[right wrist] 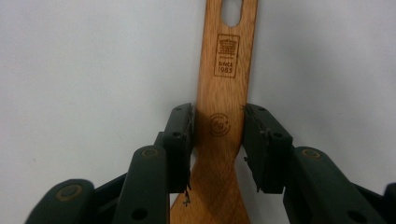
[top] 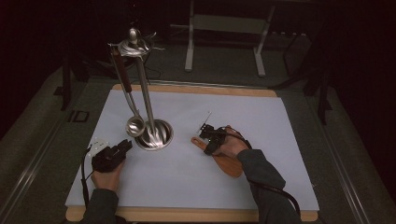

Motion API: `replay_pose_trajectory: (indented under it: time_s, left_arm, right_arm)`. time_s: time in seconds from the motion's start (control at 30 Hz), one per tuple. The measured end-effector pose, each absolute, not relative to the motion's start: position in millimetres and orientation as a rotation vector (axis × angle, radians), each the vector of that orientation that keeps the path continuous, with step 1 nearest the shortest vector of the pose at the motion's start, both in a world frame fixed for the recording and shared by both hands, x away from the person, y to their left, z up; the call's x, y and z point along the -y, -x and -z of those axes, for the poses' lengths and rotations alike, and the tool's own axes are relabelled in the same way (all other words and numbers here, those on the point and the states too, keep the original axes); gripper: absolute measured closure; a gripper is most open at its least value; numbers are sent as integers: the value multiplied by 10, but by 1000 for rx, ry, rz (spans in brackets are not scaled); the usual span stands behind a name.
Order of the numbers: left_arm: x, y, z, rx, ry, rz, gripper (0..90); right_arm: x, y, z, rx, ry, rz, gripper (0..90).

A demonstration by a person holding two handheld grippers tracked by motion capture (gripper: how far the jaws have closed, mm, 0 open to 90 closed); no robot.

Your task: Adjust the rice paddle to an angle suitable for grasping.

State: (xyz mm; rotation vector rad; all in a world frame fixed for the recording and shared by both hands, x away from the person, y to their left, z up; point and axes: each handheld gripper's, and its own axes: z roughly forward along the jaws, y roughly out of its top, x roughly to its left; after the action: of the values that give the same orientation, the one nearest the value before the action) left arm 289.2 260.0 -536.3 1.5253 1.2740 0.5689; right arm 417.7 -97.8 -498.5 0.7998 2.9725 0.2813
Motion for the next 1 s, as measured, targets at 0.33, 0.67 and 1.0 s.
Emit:
replay_pose_trajectory:
  time_s: [0.33,0.67,1.0]
  left_arm:
    - [-2606,-2891,5360,-1274,-1520,-570,748]
    - [-2634,-2874,5337,-1281,-1509,-597,748]
    - [-2672,-2869,5337,-1294,-1492,-607,747]
  right_arm:
    - [946,-4206,4974,-2974,-833,-239,661]
    - [954,-4157,4800,-2932,-822,-494,661]
    - [937,-4097,4624,-2824,-830,-772,661]
